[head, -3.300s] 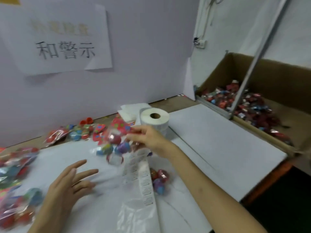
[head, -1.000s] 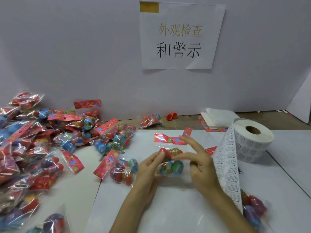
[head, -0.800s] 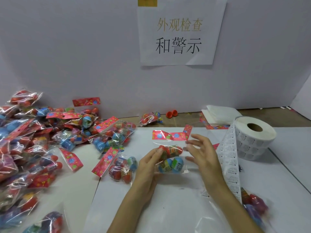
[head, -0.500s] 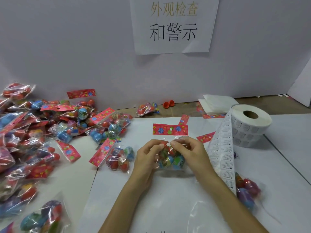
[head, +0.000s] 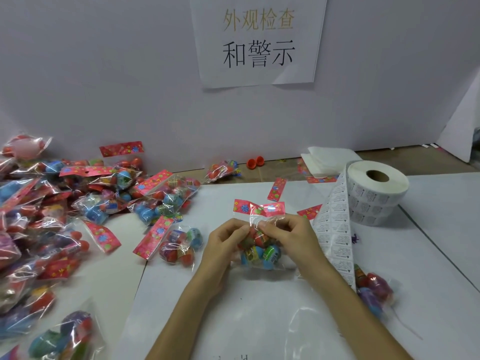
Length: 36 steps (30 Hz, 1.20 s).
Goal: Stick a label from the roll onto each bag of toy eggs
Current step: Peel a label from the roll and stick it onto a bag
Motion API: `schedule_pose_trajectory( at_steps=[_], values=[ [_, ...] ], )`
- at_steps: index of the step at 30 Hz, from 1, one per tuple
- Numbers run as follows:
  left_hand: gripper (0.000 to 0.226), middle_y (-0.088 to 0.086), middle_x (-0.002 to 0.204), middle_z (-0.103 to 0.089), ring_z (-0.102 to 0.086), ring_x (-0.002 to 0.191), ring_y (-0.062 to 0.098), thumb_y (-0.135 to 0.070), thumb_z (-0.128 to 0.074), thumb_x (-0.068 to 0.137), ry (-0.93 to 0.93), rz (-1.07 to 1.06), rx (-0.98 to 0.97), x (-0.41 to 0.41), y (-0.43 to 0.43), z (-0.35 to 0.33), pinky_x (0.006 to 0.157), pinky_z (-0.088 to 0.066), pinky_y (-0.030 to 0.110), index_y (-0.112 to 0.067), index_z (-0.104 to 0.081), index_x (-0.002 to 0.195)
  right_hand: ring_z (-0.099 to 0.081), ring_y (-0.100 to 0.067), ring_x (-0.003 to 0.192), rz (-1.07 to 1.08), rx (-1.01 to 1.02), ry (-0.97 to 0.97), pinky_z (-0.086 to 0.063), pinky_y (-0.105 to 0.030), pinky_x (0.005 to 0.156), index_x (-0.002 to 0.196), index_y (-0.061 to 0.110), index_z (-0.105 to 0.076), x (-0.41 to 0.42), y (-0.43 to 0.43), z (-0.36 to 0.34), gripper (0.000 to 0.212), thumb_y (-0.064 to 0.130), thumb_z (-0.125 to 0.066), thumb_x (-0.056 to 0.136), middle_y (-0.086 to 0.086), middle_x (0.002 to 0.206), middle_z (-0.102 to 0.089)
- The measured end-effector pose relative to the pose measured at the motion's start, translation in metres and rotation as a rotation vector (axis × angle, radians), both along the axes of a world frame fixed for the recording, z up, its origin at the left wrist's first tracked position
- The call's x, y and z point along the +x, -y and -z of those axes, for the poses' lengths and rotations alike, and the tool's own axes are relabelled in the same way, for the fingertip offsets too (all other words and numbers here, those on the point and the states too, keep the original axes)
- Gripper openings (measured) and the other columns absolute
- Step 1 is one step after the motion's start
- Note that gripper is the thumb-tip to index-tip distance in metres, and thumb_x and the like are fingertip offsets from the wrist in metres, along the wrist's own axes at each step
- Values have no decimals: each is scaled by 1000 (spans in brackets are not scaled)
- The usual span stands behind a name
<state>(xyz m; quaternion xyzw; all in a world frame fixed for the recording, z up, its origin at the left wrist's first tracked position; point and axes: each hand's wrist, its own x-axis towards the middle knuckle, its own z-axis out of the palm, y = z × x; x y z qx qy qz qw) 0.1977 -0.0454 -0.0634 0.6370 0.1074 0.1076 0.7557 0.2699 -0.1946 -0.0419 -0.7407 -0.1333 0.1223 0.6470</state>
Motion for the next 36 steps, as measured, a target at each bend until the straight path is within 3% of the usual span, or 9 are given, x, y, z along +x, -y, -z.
schedule_pose_trajectory(
  at_steps=[4,10,19,22,26,29,32,36],
  values=[
    [21,16,109,-75,-72,109,34,-30,-73,86,-24,11,-13,-1,2,1,91,-59,55,-14,-76,99,-74,-16,83,-3,-17,35,-63,-35,78,82,15,-78,1,0,2,14,28,-78,87,-2,81,-76],
    [12,24,97,-71,-71,102,42,-18,-78,80,-6,-63,-175,1,1,0,92,-56,65,-7,-72,80,-72,-22,90,-87,25,16,-60,-34,81,86,17,-76,-2,-4,0,12,28,-74,91,0,85,-74],
    [17,23,95,-68,-71,97,39,-22,-81,80,-9,-82,-212,-2,2,-2,76,-63,45,-8,-73,77,-68,-27,85,-82,74,-13,-59,-45,76,74,6,-70,0,1,-5,19,11,-67,92,-14,80,-67],
    [25,27,102,-72,-70,103,45,-28,-79,84,-8,-46,-243,-3,2,-2,89,-59,55,-3,-76,88,-63,-22,77,-64,105,-34,-55,-40,69,70,2,-66,1,1,-5,19,10,-72,86,-10,72,-63],
    [29,26,112,-72,-69,110,46,-30,-70,92,-19,-50,-224,-3,4,-1,95,-57,56,-4,-75,102,-65,-12,67,-76,117,-19,-54,-28,57,59,18,-67,1,2,-5,20,20,-77,76,-2,65,-64],
    [33,17,117,-73,-69,113,42,-33,-73,94,-35,27,-168,-4,4,-3,96,-56,56,-13,-68,120,-68,-16,70,-49,116,1,-59,-33,59,64,17,-67,4,4,-4,26,14,-74,89,-4,68,-66],
    [54,21,127,-69,-68,115,44,-26,-76,90,-41,181,-146,-6,-1,-3,94,-56,63,-12,-55,138,-69,-20,73,-40,158,0,-61,-38,62,70,9,-67,6,7,-5,24,16,-72,92,-7,71,-67],
    [56,24,126,-68,-68,115,41,-9,-75,82,-61,201,-101,-6,-5,-4,96,-57,58,-10,-57,135,-70,-26,78,-79,149,-7,-61,-41,67,72,12,-71,4,5,-4,19,16,-73,91,-10,76,-69]
  ],
)
